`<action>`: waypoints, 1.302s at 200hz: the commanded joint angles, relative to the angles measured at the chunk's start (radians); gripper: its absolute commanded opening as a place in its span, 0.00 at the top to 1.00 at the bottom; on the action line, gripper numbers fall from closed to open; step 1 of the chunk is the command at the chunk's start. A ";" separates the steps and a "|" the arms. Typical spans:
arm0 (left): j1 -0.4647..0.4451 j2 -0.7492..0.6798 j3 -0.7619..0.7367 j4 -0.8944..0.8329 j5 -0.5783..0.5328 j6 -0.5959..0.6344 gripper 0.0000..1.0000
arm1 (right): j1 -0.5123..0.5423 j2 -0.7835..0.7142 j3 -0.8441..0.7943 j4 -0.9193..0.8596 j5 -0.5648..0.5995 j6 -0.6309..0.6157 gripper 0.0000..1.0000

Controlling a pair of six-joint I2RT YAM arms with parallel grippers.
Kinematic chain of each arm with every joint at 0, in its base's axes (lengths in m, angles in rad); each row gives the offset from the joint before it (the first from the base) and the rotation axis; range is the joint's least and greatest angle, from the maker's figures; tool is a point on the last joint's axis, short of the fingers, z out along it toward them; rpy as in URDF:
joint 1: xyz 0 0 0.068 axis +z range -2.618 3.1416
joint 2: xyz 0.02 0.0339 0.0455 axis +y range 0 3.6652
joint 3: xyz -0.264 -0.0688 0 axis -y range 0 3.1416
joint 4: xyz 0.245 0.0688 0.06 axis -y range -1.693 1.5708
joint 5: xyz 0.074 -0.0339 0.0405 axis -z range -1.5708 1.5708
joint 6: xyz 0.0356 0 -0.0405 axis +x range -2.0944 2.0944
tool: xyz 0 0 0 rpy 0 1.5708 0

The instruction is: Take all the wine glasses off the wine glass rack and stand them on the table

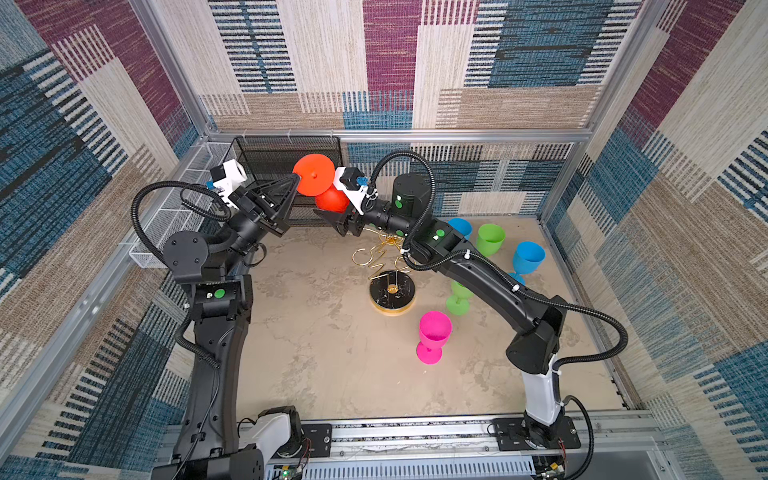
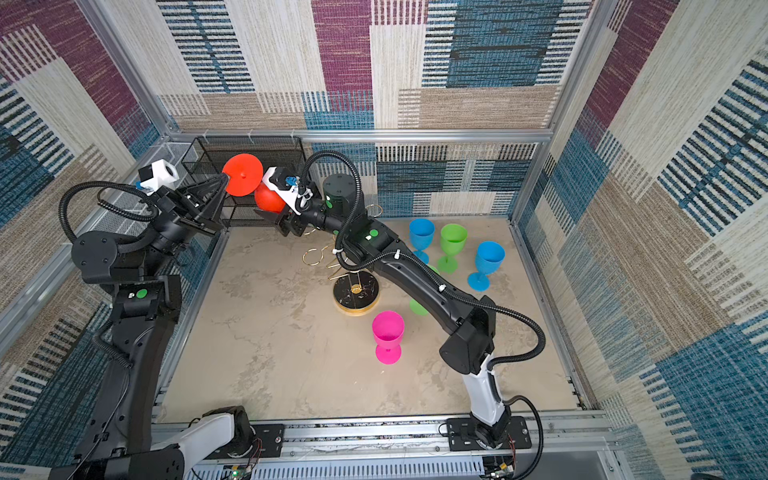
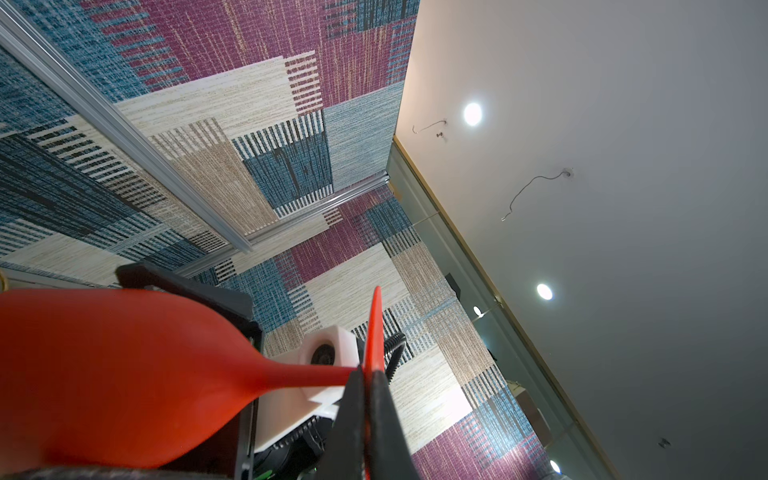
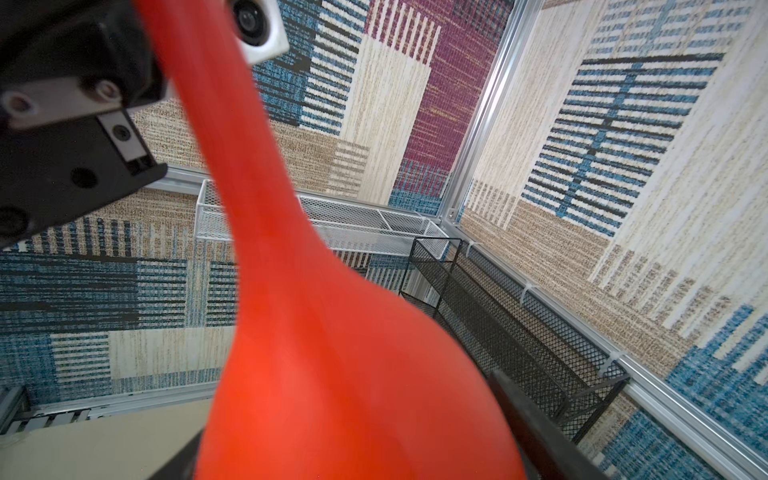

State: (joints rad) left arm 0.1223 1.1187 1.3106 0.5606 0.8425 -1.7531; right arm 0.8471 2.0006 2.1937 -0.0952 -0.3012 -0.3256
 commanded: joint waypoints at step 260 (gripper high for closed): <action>-0.053 -0.104 -0.065 -0.045 -0.004 1.470 0.51 | 0.012 -0.353 -0.086 -0.615 0.093 0.153 0.49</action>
State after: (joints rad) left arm 0.0940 1.0267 1.3090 0.3965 0.7898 -0.7353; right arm 0.8555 1.6939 2.1567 -0.5835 -0.2241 -0.2104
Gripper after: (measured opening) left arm 0.489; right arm 0.730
